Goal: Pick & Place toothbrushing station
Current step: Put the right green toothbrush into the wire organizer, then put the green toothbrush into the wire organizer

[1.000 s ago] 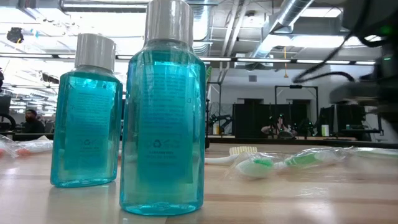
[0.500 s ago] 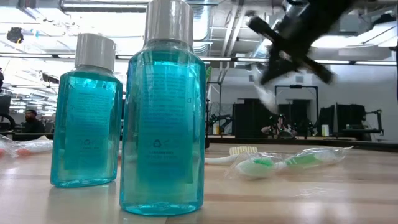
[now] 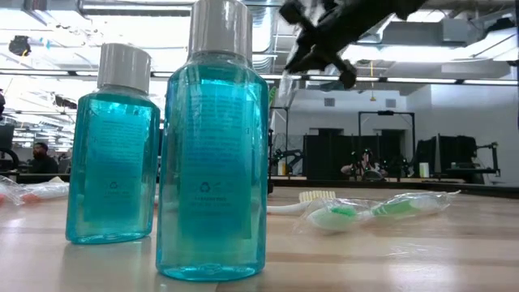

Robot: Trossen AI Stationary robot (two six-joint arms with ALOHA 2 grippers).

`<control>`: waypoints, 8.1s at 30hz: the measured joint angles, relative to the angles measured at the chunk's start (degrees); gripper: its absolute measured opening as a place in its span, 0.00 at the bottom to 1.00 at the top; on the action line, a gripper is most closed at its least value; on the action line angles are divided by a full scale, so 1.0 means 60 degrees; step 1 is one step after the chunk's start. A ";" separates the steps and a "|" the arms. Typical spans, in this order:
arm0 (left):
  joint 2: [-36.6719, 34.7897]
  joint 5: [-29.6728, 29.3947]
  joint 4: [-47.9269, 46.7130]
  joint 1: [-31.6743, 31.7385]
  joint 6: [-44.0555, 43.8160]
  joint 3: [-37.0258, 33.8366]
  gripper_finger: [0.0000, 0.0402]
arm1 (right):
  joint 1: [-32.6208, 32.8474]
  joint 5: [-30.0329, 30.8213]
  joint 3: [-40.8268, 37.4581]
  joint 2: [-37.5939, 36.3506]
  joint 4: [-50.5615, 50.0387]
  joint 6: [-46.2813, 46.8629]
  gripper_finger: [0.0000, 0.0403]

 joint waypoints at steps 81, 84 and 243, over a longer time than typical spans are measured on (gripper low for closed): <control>0.0321 -0.1643 -0.1691 0.3053 0.2843 0.0004 0.29 | 0.1545 0.2276 0.1282 0.4139 0.1497 -0.0126 0.00; 0.0321 -0.1644 -0.1690 0.3053 0.2988 0.0004 0.29 | 0.1613 0.2207 0.1275 0.4730 0.2398 -0.0053 0.00; 0.5100 -0.8767 -0.3848 -0.4181 -0.2017 0.0000 0.29 | 0.2671 -0.9727 0.4315 0.5543 -0.7555 -0.9489 0.01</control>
